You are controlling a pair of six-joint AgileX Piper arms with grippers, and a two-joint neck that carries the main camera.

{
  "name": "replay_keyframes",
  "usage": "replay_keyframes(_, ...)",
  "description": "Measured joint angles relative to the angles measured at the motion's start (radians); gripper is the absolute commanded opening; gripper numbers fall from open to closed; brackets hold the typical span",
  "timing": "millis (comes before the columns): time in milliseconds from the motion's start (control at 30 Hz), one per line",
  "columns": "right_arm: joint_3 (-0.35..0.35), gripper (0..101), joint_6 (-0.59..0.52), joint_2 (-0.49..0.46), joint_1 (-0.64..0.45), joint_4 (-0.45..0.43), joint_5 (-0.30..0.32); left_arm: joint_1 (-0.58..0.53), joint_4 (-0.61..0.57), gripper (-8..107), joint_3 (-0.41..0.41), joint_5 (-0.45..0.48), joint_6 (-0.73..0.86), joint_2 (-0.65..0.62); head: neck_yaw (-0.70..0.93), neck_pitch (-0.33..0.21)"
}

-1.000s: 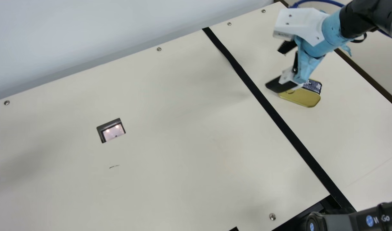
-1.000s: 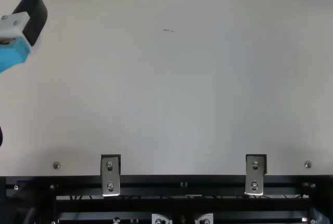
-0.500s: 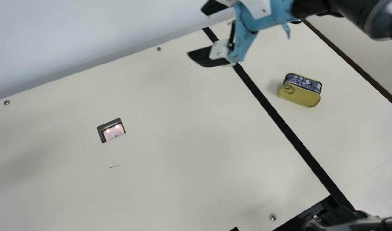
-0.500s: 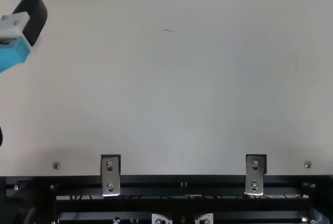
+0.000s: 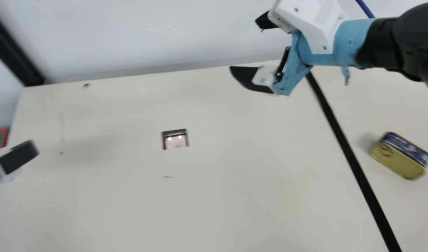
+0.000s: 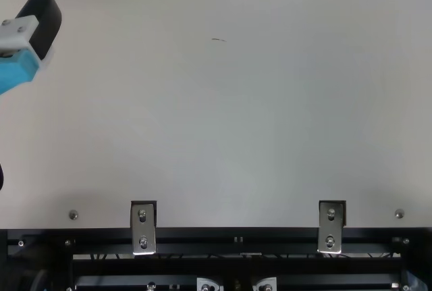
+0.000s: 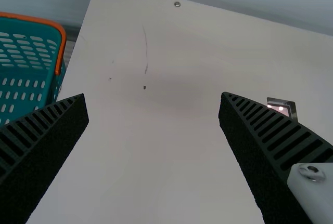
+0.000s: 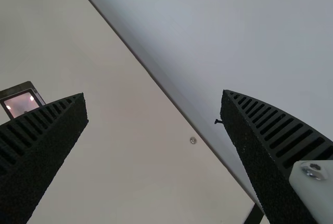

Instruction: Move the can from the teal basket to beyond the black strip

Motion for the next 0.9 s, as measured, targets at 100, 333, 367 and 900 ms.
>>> replay_keyframes(100, 0.005, 101, 0.0, 0.001, 0.011, 0.0, -0.012, 0.0, 0.0, 90, 0.0, 0.0, 0.0, 0.0, 0.061, 0.0)
replay_keyframes(333, 0.014, 101, 0.003, -0.001, 0.016, -0.001, -0.034, 0.0, 0.0, 90, 0.0, 0.0, 0.0, 0.0, 0.148, 0.051)
replay_keyframes(367, 0.017, 101, 0.006, -0.005, 0.016, -0.004, -0.035, 0.0, 0.0, 90, 0.0, 0.0, 0.0, 0.0, 0.164, 0.056)
replay_keyframes(900, 0.014, 101, 0.047, -0.015, 0.027, -0.049, -0.042, 0.014, -0.002, 90, -0.007, -0.005, 0.006, 0.009, 0.169, 0.072)
